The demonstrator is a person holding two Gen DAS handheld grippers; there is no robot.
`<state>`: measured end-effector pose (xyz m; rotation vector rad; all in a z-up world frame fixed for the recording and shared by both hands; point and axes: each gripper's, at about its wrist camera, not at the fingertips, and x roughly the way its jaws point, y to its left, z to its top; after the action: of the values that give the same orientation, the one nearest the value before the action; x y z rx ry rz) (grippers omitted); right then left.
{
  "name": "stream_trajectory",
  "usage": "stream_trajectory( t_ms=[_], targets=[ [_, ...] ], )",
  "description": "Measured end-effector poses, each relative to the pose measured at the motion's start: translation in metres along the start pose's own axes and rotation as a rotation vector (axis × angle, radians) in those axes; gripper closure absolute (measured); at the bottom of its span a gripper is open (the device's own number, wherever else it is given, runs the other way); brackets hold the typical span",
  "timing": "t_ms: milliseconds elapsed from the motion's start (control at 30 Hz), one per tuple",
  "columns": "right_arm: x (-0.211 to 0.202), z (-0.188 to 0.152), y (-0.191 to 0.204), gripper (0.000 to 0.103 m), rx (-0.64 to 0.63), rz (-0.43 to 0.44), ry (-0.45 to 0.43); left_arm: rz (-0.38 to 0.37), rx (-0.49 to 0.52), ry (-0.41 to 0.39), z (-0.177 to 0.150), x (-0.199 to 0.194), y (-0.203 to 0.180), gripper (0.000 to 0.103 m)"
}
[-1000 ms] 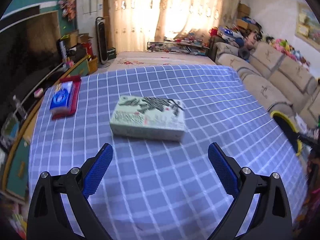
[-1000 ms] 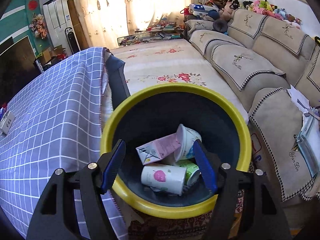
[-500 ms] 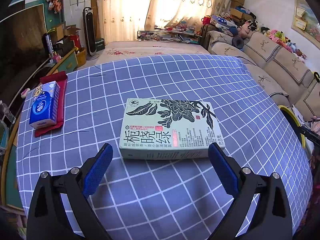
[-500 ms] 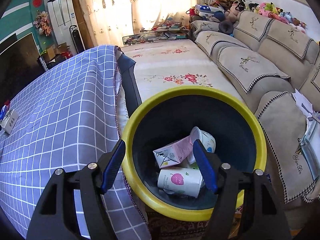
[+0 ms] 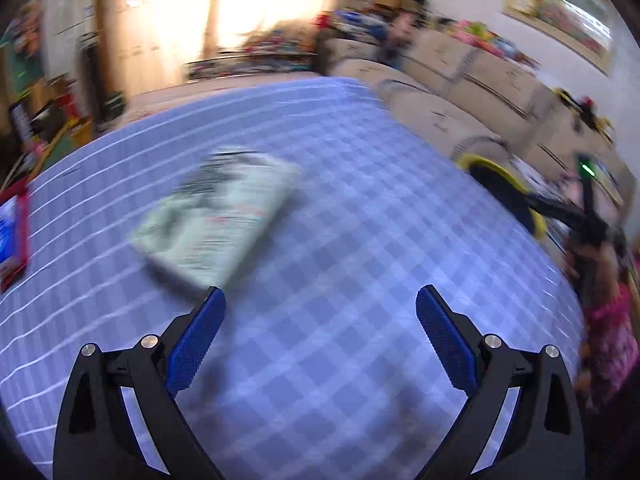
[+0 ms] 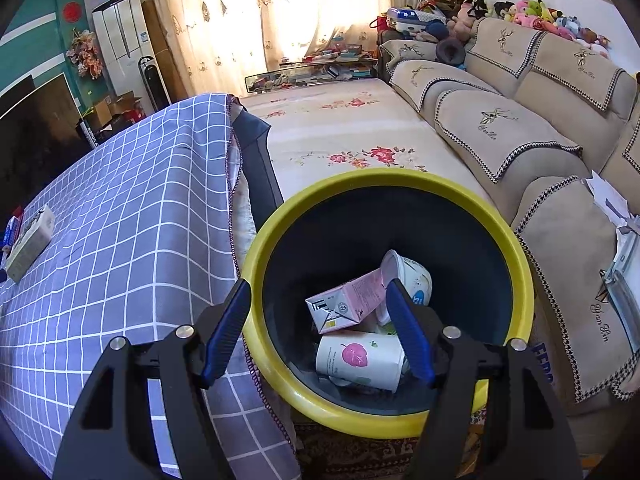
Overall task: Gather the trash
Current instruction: 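Grasp the green-patterned book with the left gripper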
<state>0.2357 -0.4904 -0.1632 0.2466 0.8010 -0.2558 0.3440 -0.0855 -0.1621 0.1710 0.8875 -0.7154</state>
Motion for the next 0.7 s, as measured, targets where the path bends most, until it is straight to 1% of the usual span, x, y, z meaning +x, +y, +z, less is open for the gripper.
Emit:
stream_trajectory(
  t_ms=[33, 67, 133, 167, 200, 267, 367, 400, 467, 533, 700],
  targets=[
    [0.000, 0.000, 0.000, 0.037, 0.000, 0.001, 0.000, -0.026, 0.041, 0.008, 0.002, 0.002, -0.017, 0.008],
    [-0.001, 0.000, -0.001, 0.037, 0.001, 0.003, -0.002, -0.025, 0.069, 0.009, 0.002, 0.002, -0.027, 0.008],
    [-0.002, 0.000, -0.003, 0.037, 0.006, 0.007, -0.006, 0.014, 0.118, -0.010, 0.008, 0.000, -0.041, 0.008],
    [-0.003, 0.000, -0.004, 0.037, 0.007, 0.009, -0.006, 0.020, 0.118, -0.020, 0.011, -0.004, -0.042, 0.008],
    [-0.003, -0.001, -0.005, 0.037, 0.009, 0.008, -0.007, 0.027, 0.108, -0.028, 0.015, -0.007, -0.039, 0.008],
    [-0.002, -0.001, -0.007, 0.037, 0.012, 0.007, -0.007, 0.072, 0.082, -0.043, 0.026, -0.011, -0.023, 0.008],
    [0.001, -0.002, -0.011, 0.037, 0.020, 0.004, -0.002, 0.144, 0.063, -0.053, 0.041, -0.011, 0.008, 0.008],
    [0.002, -0.002, -0.011, 0.037, 0.024, 0.005, 0.000, 0.154, 0.053, -0.046, 0.046, -0.009, 0.019, 0.008],
    [0.003, -0.003, -0.012, 0.037, 0.027, 0.004, 0.002, 0.164, 0.043, -0.032, 0.054, -0.003, 0.038, 0.008],
    [0.004, -0.003, -0.012, 0.037, 0.026, 0.000, 0.007, 0.166, 0.057, -0.010, 0.060, 0.006, 0.050, 0.008],
    [0.008, -0.003, -0.012, 0.037, 0.028, -0.016, 0.019, 0.165, 0.109, 0.041, 0.068, 0.030, 0.056, 0.008]
  ],
)
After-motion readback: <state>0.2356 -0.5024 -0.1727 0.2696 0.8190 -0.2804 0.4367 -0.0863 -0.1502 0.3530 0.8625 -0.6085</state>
